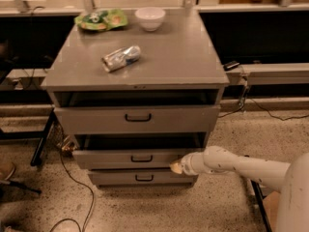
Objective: Close middle drawer
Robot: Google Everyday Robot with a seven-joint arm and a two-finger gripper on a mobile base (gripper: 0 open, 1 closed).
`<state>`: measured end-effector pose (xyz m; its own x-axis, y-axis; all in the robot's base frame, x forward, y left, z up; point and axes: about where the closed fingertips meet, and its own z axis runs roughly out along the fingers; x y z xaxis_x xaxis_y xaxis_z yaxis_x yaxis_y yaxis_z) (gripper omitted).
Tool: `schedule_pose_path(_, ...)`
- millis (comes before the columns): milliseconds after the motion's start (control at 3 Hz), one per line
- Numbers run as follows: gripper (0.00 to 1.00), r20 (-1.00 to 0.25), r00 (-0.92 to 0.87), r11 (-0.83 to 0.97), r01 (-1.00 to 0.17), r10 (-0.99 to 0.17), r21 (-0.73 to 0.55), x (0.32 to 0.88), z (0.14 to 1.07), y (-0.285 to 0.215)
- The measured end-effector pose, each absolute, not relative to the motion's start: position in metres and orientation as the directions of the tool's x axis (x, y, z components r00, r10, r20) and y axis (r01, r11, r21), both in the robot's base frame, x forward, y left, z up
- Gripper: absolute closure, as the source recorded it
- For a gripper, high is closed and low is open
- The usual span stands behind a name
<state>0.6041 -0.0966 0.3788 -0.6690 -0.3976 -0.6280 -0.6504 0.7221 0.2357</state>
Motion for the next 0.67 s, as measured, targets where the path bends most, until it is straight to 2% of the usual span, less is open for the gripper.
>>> schedule_pose_path(667, 1.0, -0.677, -0.607, 0.71, -0.682, -0.417, 0.175, 0.617, 0.399, -0.097)
